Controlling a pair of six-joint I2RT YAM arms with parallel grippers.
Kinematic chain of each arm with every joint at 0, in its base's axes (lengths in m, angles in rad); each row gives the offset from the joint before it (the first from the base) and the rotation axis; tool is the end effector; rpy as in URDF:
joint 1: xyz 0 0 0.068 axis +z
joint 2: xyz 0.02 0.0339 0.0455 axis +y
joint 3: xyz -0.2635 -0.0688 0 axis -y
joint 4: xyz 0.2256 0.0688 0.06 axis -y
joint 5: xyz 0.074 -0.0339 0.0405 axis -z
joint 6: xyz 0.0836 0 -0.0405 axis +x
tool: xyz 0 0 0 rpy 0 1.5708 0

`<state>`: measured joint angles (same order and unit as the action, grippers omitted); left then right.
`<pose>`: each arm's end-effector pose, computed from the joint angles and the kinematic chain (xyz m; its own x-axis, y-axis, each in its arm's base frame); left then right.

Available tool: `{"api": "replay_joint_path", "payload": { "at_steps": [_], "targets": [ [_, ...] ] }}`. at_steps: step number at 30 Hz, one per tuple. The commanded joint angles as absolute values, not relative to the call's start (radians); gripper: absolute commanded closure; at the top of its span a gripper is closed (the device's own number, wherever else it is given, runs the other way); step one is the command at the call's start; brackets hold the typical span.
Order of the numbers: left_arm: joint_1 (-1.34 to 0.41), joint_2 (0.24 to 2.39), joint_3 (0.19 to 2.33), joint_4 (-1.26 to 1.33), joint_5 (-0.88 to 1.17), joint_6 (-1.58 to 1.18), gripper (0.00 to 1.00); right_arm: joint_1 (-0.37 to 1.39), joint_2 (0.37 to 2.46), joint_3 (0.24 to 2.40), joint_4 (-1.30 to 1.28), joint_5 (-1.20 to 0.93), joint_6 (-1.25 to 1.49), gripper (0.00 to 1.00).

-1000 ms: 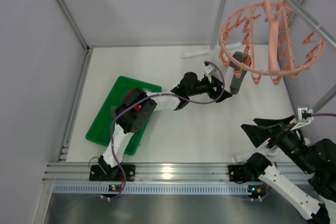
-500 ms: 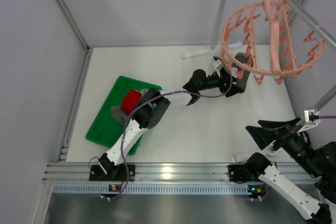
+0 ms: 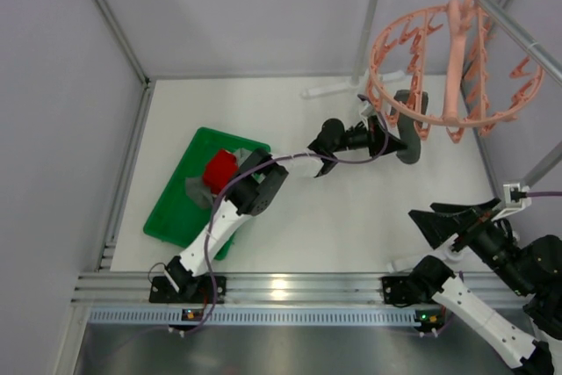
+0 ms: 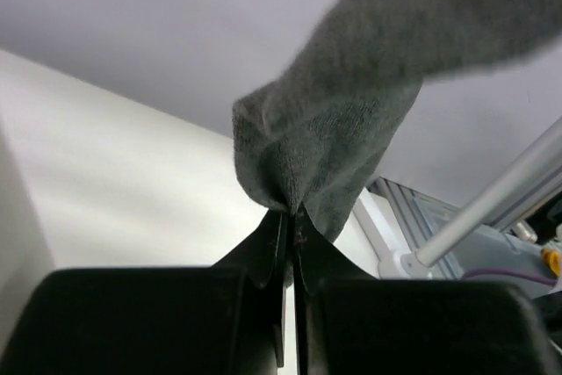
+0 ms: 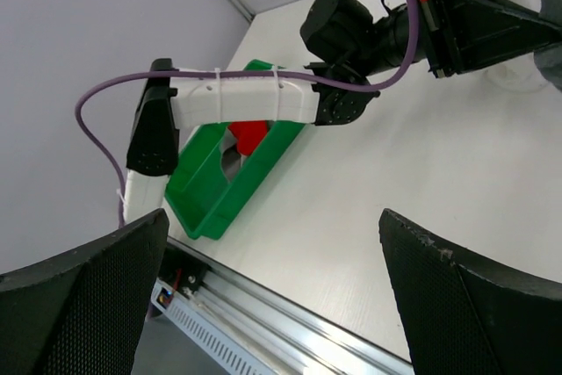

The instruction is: Remove the socks clipped to the hanger

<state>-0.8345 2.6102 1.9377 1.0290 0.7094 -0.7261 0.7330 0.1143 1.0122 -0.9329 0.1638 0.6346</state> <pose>0.3557 -0.4736 0.2014 -0.4702 -0.2314 -0.8517 0.8825 -0.1289 -0.4522 0.0153 -0.0046 0.3519 -0.3405 0.4805 -0.8082 -0.4187 0.6922 0.5879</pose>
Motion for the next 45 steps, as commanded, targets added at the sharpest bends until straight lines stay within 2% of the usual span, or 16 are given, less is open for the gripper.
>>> {"api": "replay_joint_path", "payload": {
  "at_steps": [1, 9, 15, 26, 33, 45],
  "targets": [
    [-0.844, 2.502, 1.841, 1.111, 0.697, -0.758, 1.0, 0.722, 0.143, 0.982, -0.911, 0.189, 0.657, 0.01],
    [-0.857, 2.087, 1.331, 1.023, 0.447, -0.717, 1.0, 0.721, 0.176, 0.914, -0.861, 0.267, 0.68, 0.02],
    [-0.908, 1.826, 1.163, 0.832, 0.319, -0.678, 1.0, 0.721, 0.248, 0.876, -0.759, 0.281, 0.654, 0.05],
    [-1.071, 1.536, 1.069, 0.577, 0.152, -0.537, 1.0, 0.723, 0.29, 0.939, -0.666, 0.385, 0.623, 0.09],
    [-1.132, 1.454, 1.029, 0.479, 0.097, -0.505, 1.0, 0.721, 0.27, 0.856, -0.56, 0.501, 0.591, 0.14],
    [-1.132, 1.302, 1.006, 0.233, -0.066, -0.416, 1.0, 0.721, 0.193, 0.662, -0.439, 0.635, 0.561, 0.19]
  ]
}}
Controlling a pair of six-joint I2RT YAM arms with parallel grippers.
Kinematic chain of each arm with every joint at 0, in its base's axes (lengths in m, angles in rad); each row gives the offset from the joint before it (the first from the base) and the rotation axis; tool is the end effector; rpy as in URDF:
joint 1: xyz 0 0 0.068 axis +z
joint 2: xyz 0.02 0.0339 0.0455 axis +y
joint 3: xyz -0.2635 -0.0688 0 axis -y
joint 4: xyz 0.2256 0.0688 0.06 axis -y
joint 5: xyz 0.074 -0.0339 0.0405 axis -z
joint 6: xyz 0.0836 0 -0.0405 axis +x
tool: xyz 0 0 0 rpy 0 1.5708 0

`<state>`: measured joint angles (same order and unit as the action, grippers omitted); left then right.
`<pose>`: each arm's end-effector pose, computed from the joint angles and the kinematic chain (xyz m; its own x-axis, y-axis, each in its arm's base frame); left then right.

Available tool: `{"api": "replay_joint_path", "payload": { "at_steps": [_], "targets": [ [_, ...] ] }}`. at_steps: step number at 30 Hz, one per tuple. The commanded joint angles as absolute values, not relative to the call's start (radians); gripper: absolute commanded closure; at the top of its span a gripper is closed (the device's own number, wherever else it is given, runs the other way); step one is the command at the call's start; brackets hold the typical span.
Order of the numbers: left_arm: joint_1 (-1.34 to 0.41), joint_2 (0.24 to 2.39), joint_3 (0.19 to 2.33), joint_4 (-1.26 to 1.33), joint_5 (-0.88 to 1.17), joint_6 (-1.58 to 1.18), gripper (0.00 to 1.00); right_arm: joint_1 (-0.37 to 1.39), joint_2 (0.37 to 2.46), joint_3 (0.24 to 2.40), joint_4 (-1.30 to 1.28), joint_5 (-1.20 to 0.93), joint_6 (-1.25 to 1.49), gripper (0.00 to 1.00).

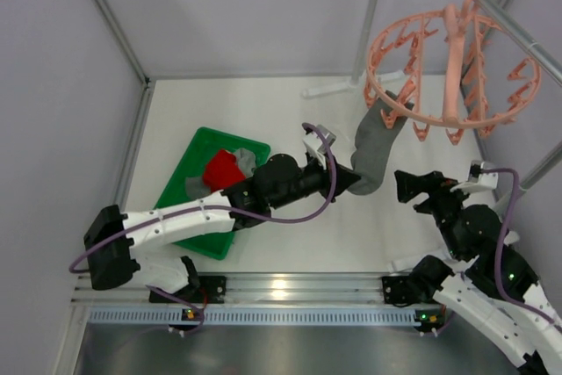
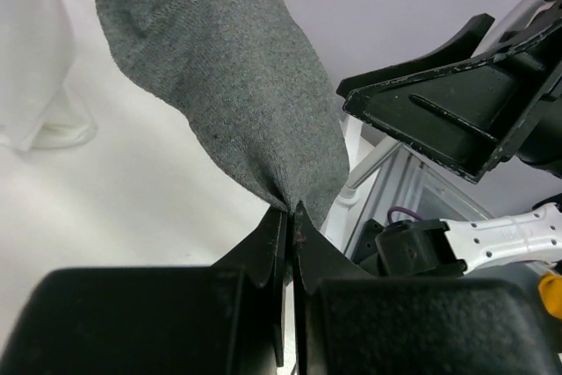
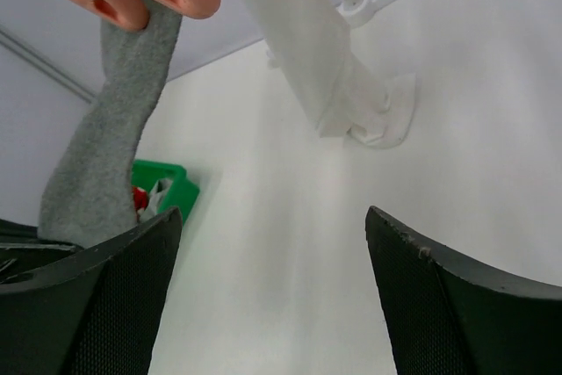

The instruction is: Remove the socks clipped to the hanger

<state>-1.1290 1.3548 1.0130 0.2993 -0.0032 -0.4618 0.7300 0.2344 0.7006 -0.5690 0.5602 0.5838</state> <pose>0.1514 -0.3196 0.3451 -0.4184 -0.1574 -0.8945 0.8000 0.4025 -0.4450 0.0910 0.0218 0.3148 -0.1581 0.4851 -0.8600 -0.1006 0.8585 0.5028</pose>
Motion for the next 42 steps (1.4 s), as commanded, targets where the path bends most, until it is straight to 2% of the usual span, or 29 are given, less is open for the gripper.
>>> {"api": "replay_joint_path", "payload": {
  "at_steps": [1, 8, 15, 23, 33, 38, 42],
  "targets": [
    [-1.132, 1.286, 1.005, 0.224, -0.072, -0.413, 1.0, 0.721, 0.187, 0.641, -0.41, 0.634, 0.557, 0.19],
    [-1.126, 1.27, 1.002, 0.137, -0.124, -0.38, 1.0, 0.721, 0.285, 0.571, -0.259, 0.548, 0.569, 0.3],
    [-1.115, 1.313, 0.989, 0.015, -0.293, -0.371, 1.0, 0.721, 0.328, 0.583, -0.235, 0.561, 0.577, 0.31],
    [-1.132, 1.29, 0.923, 0.008, -0.311, -0.411, 1.0, 0.721, 0.311, 0.637, -0.272, 0.514, 0.609, 0.31],
    [-1.256, 1.381, 1.02, 0.009, -0.399, -0.419, 1.0, 0.721, 0.38, 0.749, -0.27, 0.324, 0.663, 0.33],
    [-1.276, 1.405, 1.052, 0.009, -0.416, -0.426, 1.0, 0.721, 0.437, 0.793, -0.168, 0.178, 0.661, 0.36],
    [-1.289, 1.41, 1.069, 0.008, -0.426, -0.43, 1.0, 0.723, 0.509, 0.836, -0.112, 0.146, 0.626, 0.39]
  ]
}}
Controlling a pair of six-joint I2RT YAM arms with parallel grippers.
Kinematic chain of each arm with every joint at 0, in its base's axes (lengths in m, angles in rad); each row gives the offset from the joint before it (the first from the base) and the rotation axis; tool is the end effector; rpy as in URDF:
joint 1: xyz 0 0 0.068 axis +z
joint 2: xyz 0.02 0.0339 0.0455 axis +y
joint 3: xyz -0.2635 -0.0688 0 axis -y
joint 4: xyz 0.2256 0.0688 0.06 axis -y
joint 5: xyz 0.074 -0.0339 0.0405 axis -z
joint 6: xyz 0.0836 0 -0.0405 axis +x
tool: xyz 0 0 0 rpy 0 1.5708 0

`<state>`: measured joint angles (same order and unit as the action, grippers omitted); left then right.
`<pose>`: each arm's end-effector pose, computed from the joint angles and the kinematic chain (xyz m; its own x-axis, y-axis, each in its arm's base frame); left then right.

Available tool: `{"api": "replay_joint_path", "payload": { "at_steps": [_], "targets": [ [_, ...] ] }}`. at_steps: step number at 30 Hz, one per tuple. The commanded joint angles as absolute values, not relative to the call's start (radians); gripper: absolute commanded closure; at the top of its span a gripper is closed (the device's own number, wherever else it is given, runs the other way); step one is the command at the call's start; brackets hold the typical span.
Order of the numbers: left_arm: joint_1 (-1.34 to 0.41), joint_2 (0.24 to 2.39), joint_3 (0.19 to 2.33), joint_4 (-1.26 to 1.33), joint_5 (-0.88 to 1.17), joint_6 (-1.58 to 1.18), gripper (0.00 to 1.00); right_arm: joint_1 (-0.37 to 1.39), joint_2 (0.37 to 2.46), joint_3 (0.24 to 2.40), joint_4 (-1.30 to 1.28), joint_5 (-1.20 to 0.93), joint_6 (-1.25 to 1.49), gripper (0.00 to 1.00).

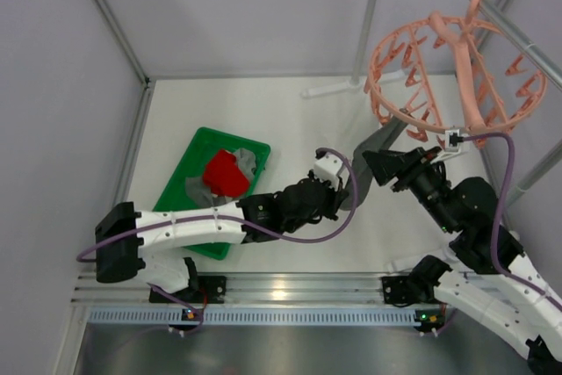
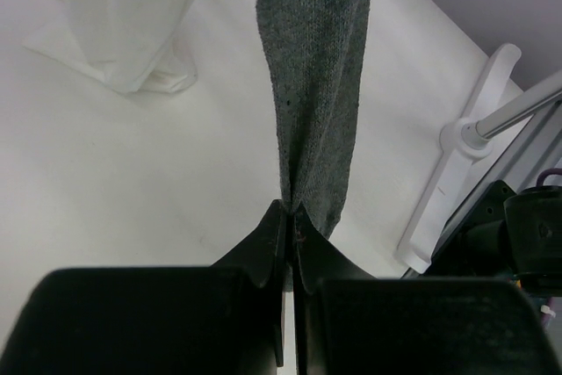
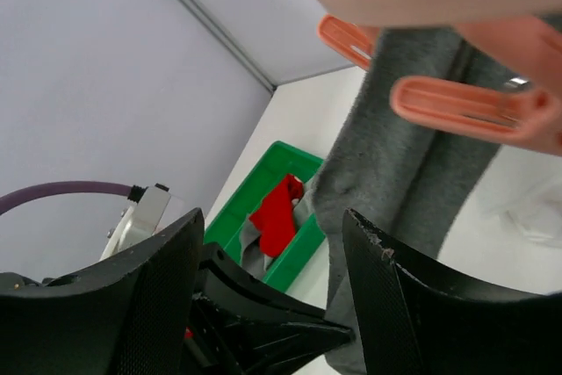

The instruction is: Remove the socks clipped to the hanger

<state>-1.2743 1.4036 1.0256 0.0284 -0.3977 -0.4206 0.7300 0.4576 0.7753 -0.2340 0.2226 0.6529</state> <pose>0.1332 -0.3252 0.2941 -0.4080 0.0470 -0.9118 0.6670 0.6973 -0.2625 0.1123 0.0757 0.3704 -0.2461 0.5749 -0.7803 -0.4243 0.6600 0.6200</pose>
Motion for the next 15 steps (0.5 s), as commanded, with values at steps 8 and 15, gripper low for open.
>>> {"api": "replay_joint_path", "payload": {
  "at_steps": [8, 15],
  "targets": [
    [-1.319, 1.416, 1.092, 0.008, -0.425, -0.439, 1.0, 0.721, 0.618, 0.914, -0.09, 0.336, 0.503, 0.4],
    [-1.324, 1.428, 1.104, 0.009, -0.403, -0.433, 1.0, 0.721, 0.609, 0.92, -0.094, 0.497, 0.387, 0.42]
  ]
}}
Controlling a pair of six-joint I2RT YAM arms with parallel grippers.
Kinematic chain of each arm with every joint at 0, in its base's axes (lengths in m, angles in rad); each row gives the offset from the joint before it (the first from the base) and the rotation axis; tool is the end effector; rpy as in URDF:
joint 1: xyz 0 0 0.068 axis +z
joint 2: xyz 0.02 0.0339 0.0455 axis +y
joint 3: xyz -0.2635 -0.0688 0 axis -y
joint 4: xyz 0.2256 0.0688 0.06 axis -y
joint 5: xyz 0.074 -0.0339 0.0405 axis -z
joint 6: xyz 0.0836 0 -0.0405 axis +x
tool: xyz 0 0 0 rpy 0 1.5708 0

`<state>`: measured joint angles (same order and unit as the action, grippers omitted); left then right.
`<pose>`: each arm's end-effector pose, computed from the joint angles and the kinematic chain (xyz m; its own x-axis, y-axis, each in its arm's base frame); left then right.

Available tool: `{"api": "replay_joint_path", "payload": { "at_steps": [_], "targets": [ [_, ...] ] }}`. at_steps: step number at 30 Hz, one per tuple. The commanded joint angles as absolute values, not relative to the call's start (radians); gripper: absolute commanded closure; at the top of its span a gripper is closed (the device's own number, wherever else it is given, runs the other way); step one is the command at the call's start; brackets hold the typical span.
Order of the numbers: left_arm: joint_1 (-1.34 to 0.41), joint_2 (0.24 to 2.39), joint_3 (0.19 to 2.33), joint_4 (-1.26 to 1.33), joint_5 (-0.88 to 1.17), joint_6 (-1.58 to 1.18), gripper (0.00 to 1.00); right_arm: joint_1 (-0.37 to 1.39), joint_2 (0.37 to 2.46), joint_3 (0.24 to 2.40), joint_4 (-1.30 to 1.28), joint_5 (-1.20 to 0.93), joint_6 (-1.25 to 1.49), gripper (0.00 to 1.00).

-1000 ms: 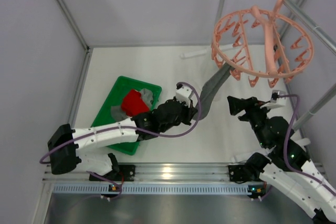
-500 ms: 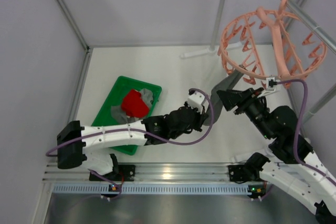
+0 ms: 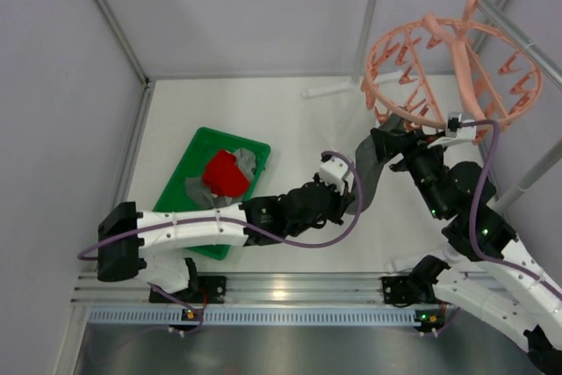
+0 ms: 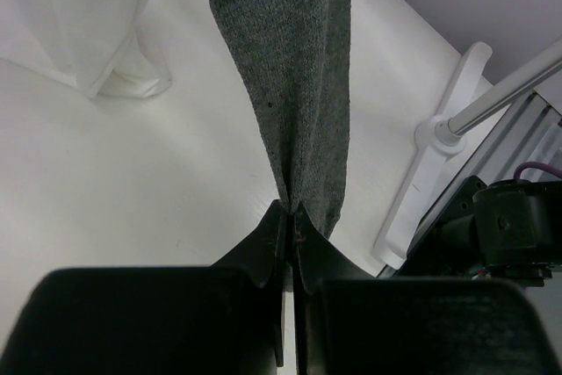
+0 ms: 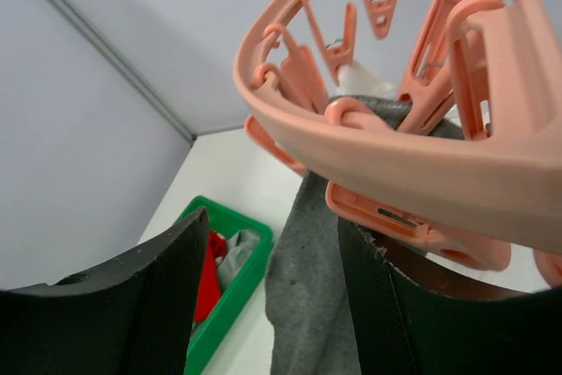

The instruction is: Remove the socks clipped to the hanger

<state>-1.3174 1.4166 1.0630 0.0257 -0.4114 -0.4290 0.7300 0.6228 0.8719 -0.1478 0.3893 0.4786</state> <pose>0.1212 -0.3348 0.3035 -0.4030 0.0355 -0.9145 0.6870 0.6719 -0.2767 0.1407 0.0833 0.3963 -0.0877 0.4933 -0.8654 -0.3326 0.8044 0.4922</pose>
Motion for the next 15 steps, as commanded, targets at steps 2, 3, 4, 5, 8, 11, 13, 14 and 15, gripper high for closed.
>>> {"api": "replay_joint_path", "payload": {
  "at_steps": [2, 3, 4, 5, 8, 11, 13, 14, 15],
  "targets": [
    [-1.324, 1.427, 1.111, 0.011, -0.388, -0.436, 1.0, 0.721, 0.597, 0.899, -0.06, 0.518, 0.358, 0.42],
    [-1.324, 1.427, 1.115, 0.011, -0.382, -0.439, 1.0, 0.721, 0.591, 0.888, -0.046, 0.523, 0.33, 0.42],
    [-1.324, 1.425, 1.118, 0.011, -0.374, -0.439, 1.0, 0.721, 0.586, 0.865, -0.031, 0.525, 0.318, 0.43],
    [-1.325, 1.425, 1.121, 0.011, -0.37, -0.437, 1.0, 0.721, 0.574, 0.85, -0.009, 0.526, 0.308, 0.44],
    [-1.325, 1.419, 1.131, 0.011, -0.376, -0.425, 1.0, 0.721, 0.54, 0.782, 0.043, 0.522, 0.317, 0.43],
    [-1.324, 1.42, 1.141, 0.009, -0.396, -0.407, 1.0, 0.721, 0.505, 0.724, 0.018, 0.473, 0.369, 0.28],
    [-1.321, 1.419, 1.149, 0.008, -0.4, -0.393, 1.0, 0.721, 0.476, 0.665, 0.002, 0.465, 0.402, 0.13],
    [-1.321, 1.419, 1.149, 0.008, -0.402, -0.39, 1.0, 0.721, 0.447, 0.646, -0.029, 0.465, 0.434, 0.11],
    [-1.318, 1.419, 1.15, 0.005, -0.397, -0.388, 1.0, 0.721, 0.431, 0.629, -0.056, 0.46, 0.448, 0.08]
  ]
}}
